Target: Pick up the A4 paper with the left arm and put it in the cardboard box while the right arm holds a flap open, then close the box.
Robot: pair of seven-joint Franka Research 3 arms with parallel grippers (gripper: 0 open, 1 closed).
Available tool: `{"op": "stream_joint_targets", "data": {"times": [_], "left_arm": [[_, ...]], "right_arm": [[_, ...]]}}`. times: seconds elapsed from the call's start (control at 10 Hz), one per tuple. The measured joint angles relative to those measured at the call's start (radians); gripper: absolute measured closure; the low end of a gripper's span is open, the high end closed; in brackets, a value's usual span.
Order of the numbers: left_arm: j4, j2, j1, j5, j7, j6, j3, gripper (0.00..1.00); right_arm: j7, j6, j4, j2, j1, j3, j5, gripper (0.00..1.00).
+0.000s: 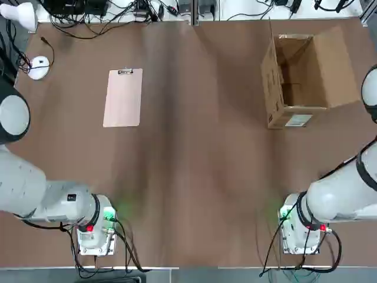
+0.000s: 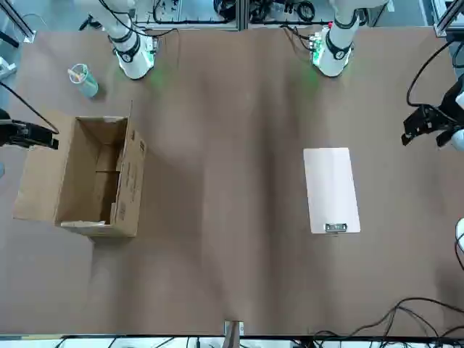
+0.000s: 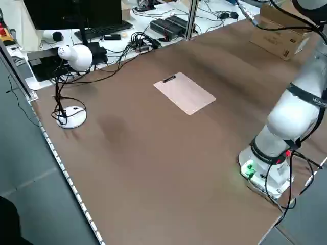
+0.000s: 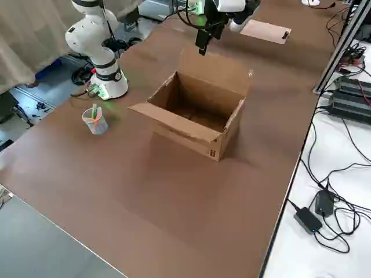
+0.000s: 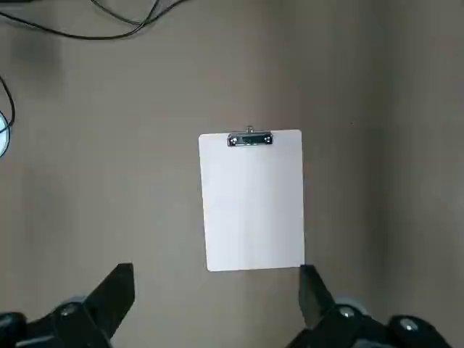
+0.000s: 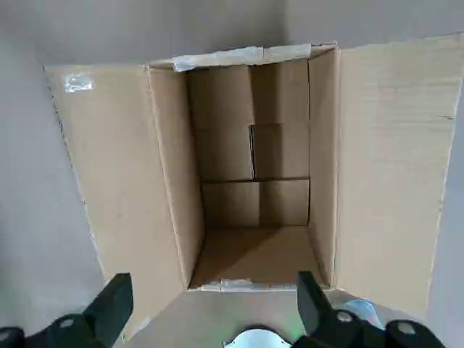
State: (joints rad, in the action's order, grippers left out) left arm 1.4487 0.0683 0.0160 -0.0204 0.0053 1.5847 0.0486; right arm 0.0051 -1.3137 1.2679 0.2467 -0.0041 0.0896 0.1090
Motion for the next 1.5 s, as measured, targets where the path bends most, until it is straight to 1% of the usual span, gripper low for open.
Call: {"op": "stream_joint_targets", "data": {"times": [0.3, 0.4, 0.5, 0.6, 0.8, 1.0, 1.1, 1.3, 1.5], "left_arm": [[0.0, 0.0, 0.0, 0.0, 0.0, 0.0, -0.003, 0.0], [0.0, 0.0, 0.001, 0.0, 0.0, 0.0, -0.003, 0.0], [0.0, 0.0, 0.001, 0.0, 0.0, 0.0, -0.003, 0.0], [0.002, 0.001, 0.002, 0.0, 0.0, -0.001, -0.004, 0.0], [0.018, 0.025, 0.009, 0.0, -0.019, -0.008, -0.005, 0.0], [0.041, 0.101, 0.035, 0.0, -0.058, -0.013, -0.006, 0.0], [0.05, 0.153, 0.037, 0.0, -0.124, 0.01, -0.006, 0.0], [0.057, 0.271, 0.028, 0.0, -0.365, 0.123, -0.002, 0.0], [0.06, 0.403, 0.012, 0.0, -0.706, 0.3, -0.001, 0.0]], "right_arm": [[0.003, 0.0, 0.0, 0.0, 0.0, 0.0, 0.0, 0.0], [0.039, -0.001, 0.0, 0.0, -0.002, 0.002, 0.0, 0.0], [0.135, -0.014, 0.001, 0.0, -0.007, 0.004, 0.0, 0.0], [0.251, -0.051, 0.005, 0.003, -0.016, 0.007, -0.001, 0.0], [0.506, -0.16, 0.02, 0.043, -0.023, 0.009, -0.005, 0.0], [0.723, -0.245, 0.029, 0.113, -0.025, 0.009, -0.04, 0.0], [0.836, -0.301, 0.03, 0.147, -0.032, 0.01, -0.051, 0.0], [1.045, -0.439, 0.033, 0.212, -0.056, 0.011, -0.055, 0.0], [1.179, -0.57, 0.034, 0.262, -0.084, 0.011, -0.055, 0.0]]}}
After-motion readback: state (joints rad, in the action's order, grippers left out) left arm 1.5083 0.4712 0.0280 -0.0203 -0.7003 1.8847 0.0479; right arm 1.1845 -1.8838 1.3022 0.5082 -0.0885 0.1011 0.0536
